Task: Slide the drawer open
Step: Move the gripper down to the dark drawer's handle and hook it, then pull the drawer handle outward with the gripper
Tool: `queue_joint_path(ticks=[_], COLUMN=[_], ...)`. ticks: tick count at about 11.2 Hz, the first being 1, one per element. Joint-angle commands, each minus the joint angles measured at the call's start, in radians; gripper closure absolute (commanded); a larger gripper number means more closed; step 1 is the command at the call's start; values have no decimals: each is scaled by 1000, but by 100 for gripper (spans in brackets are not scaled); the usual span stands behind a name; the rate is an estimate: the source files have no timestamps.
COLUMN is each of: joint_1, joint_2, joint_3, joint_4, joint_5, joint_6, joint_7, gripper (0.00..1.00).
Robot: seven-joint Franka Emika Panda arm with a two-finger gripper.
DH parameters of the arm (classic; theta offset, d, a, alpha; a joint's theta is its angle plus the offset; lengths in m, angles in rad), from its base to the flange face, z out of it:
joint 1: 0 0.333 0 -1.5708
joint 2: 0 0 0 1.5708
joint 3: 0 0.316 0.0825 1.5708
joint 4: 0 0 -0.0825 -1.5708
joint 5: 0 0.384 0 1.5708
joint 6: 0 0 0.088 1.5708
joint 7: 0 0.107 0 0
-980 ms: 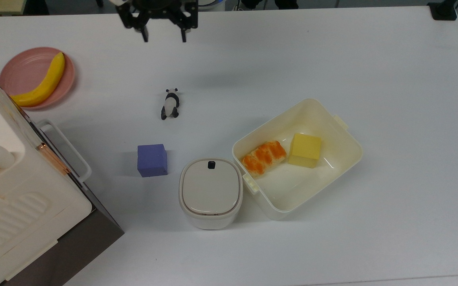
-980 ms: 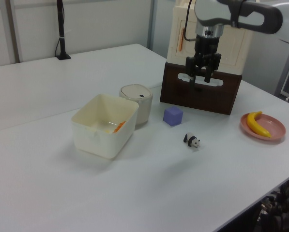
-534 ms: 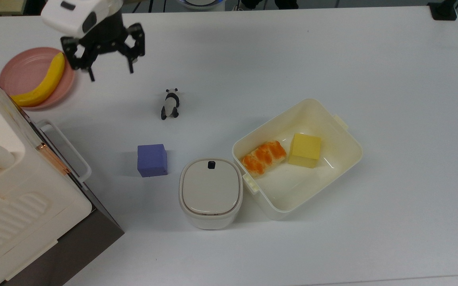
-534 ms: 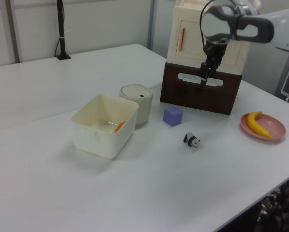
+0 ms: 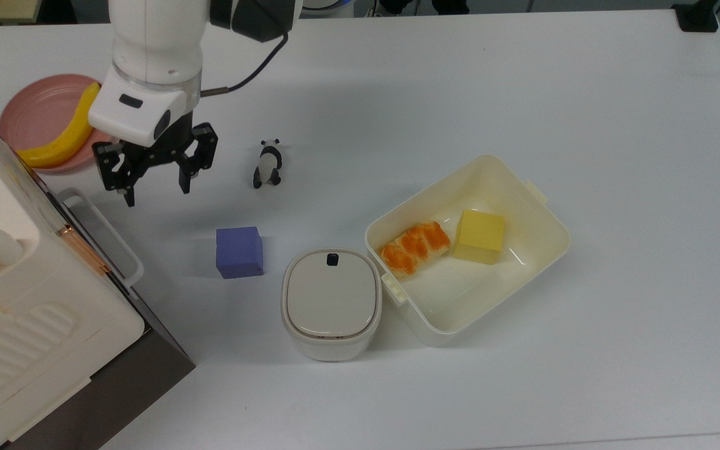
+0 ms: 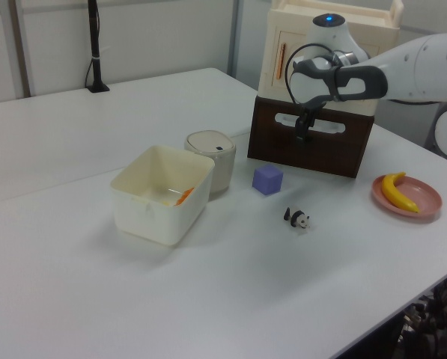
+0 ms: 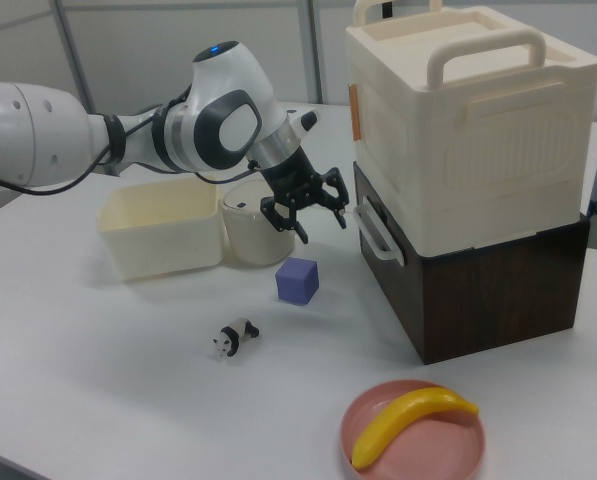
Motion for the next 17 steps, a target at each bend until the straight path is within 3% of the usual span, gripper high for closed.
queue_joint_path(ticks=[1,4,9,14,17], joint_1=[5,1,23,92,100], joint_2=[56,106,106,31,-12], joint_3=[-48,-85,-85,-56,12], joint_4=[26,43,28,20,20], joint_5=[-19,-30,-27,-13,-12], joint_6=[113,182,161,-121,-242], joint_7=[36,41,38,14,14], gripper=[26,26,26,26,26])
